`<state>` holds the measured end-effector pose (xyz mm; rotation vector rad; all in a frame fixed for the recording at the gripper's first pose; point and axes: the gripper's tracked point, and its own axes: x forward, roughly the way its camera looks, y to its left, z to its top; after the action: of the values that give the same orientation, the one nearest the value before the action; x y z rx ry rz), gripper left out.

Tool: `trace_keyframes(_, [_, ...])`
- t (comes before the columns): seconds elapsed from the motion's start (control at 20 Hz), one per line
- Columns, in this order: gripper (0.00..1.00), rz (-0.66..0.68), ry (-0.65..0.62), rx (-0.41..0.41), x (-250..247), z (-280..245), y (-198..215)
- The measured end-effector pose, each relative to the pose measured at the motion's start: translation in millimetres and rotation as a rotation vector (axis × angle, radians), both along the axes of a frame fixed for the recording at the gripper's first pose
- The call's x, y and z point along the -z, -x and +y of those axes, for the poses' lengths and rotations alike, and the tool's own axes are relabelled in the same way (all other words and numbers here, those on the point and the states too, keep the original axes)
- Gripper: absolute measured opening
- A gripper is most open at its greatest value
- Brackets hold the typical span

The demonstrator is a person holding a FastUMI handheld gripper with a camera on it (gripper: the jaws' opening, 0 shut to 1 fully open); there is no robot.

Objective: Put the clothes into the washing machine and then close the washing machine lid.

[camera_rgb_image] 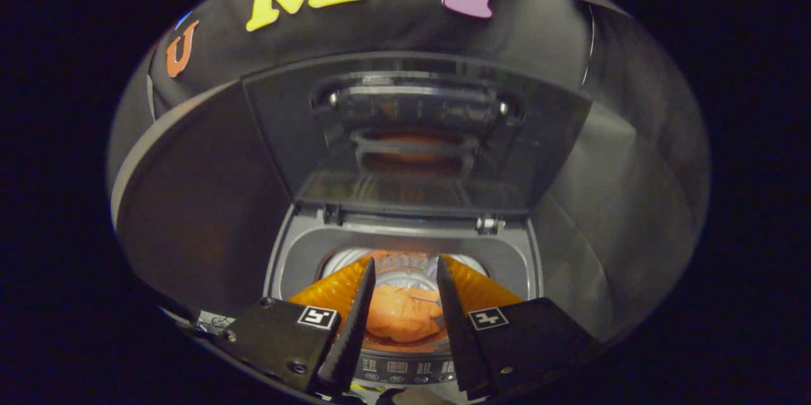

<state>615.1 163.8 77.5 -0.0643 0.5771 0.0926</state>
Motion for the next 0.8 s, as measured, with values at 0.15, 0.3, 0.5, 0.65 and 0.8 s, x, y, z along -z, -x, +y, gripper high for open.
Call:
trace_keyframes(0.15, [0.62, -0.084, -0.014, -0.002, -52.2, 1.4, -4.8])
trace_keyframes(0.3, [0.62, -0.159, -0.028, -0.005, -94.5, 5.9, -12.8])
trace_keyframes(0.5, [0.62, -0.225, -0.039, 0.005, -130.0, 9.3, -30.7])
trace_keyframes(0.65, [0.62, -0.239, -0.048, 0.011, -147.8, 14.4, -49.6])
trace_keyframes(0.8, [0.62, -0.255, -0.053, 0.023, -163.7, 14.0, -71.3])
